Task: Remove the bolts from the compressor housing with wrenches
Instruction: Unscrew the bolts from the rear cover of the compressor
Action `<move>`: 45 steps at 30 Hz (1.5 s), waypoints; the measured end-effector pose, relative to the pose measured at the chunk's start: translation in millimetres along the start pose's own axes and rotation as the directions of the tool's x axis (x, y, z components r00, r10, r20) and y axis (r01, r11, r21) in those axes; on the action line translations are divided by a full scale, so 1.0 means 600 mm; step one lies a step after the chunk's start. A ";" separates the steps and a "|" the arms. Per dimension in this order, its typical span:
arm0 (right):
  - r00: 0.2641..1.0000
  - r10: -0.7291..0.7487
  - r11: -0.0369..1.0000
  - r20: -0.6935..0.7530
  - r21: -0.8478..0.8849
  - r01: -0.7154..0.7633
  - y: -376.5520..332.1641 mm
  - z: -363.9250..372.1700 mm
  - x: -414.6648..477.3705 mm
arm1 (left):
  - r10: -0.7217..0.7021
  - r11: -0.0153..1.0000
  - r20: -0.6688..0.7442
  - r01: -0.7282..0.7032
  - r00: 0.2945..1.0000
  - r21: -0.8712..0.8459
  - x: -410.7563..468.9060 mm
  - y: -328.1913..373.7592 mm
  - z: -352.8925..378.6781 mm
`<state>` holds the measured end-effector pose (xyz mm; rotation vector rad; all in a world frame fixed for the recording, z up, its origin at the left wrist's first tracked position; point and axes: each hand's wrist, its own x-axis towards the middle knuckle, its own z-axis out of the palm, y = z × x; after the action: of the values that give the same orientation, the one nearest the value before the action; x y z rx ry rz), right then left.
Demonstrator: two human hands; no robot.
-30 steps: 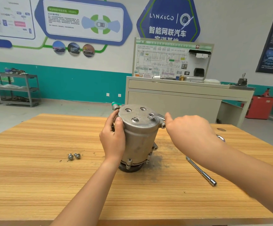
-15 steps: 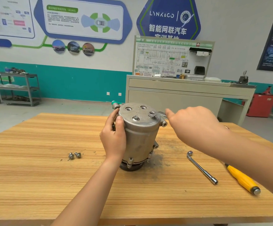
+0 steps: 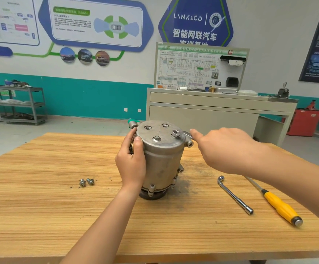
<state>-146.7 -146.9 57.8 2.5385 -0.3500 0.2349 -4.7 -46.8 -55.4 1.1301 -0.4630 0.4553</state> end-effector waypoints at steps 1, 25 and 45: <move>1.000 0.006 1.000 0.024 -0.010 -0.006 -0.004 -0.005 0.001 | -0.001 1.000 0.004 0.001 1.000 0.002 -0.001 0.000 0.002; 0.996 0.028 0.974 0.080 0.224 -0.045 0.017 0.010 0.014 | -0.013 1.000 -0.012 0.013 1.000 0.026 -0.018 0.005 0.002; 0.952 -0.068 0.998 -0.298 -0.021 0.064 0.041 0.079 0.020 | -0.013 1.000 -0.002 0.013 1.000 0.028 -0.005 0.003 -0.010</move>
<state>-138.1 -195.5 33.9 2.4494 -0.1469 0.5810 -7.4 -40.9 -57.8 1.1595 -0.4491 0.4527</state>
